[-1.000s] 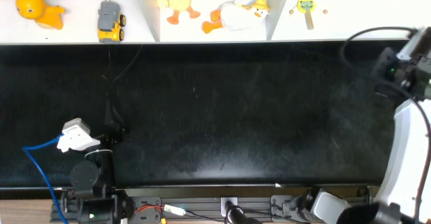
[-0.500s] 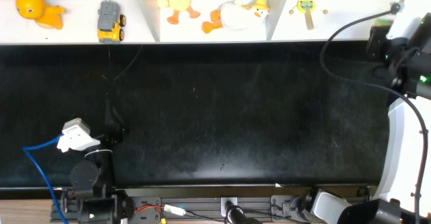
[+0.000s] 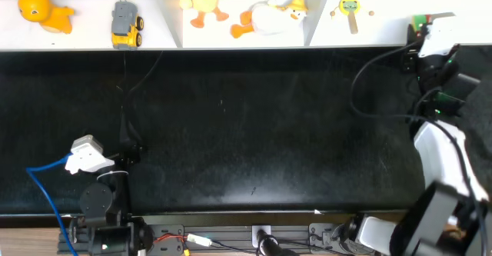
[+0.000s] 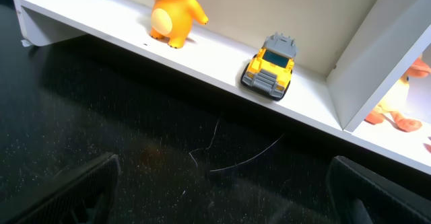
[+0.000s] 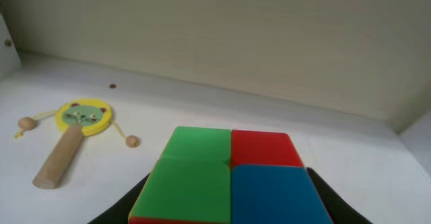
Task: Store Toys
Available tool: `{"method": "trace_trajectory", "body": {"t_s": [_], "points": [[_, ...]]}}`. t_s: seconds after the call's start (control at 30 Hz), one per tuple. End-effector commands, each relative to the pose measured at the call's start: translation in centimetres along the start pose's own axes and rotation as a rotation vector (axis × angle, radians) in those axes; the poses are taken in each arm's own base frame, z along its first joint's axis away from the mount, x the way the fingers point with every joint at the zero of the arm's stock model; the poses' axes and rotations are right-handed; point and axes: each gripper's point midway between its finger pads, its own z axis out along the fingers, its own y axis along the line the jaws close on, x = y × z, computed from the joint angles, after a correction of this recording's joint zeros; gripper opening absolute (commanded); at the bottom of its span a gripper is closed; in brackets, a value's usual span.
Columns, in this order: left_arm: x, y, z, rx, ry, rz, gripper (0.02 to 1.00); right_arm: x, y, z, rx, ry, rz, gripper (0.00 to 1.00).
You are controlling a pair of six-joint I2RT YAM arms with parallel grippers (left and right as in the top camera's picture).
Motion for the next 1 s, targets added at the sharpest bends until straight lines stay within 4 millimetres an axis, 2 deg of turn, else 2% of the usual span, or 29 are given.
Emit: {"method": "trace_trajectory", "body": {"t_s": [0.03,0.2,0.4,0.5,0.67,1.0], "points": [[-0.1,0.0,0.0,-0.001,-0.009,-0.019,0.998,0.9,0.6,1.3,-0.105,-0.072,0.030,0.045],[-0.1,0.0,0.0,-0.001,-0.008,-0.019,0.998,0.8,-0.8,1.7,-0.140,-0.148,0.103,0.045],[-0.1,0.0,0.0,-0.001,-0.008,-0.019,0.998,1.4,-3.3,3.7,-0.145,-0.114,0.160,0.047],[-0.1,0.0,0.0,-0.001,-0.009,-0.019,0.998,1.1,-3.5,4.5,-0.205,-0.126,0.218,0.047],[-0.1,0.0,0.0,-0.001,-0.008,-0.019,0.998,1.0,-4.3,5.4,-0.208,-0.133,0.239,0.045],[-0.1,0.0,0.0,-0.001,-0.009,-0.019,0.998,4.8,-5.1,7.3,-0.202,-0.073,0.344,0.045]]}}
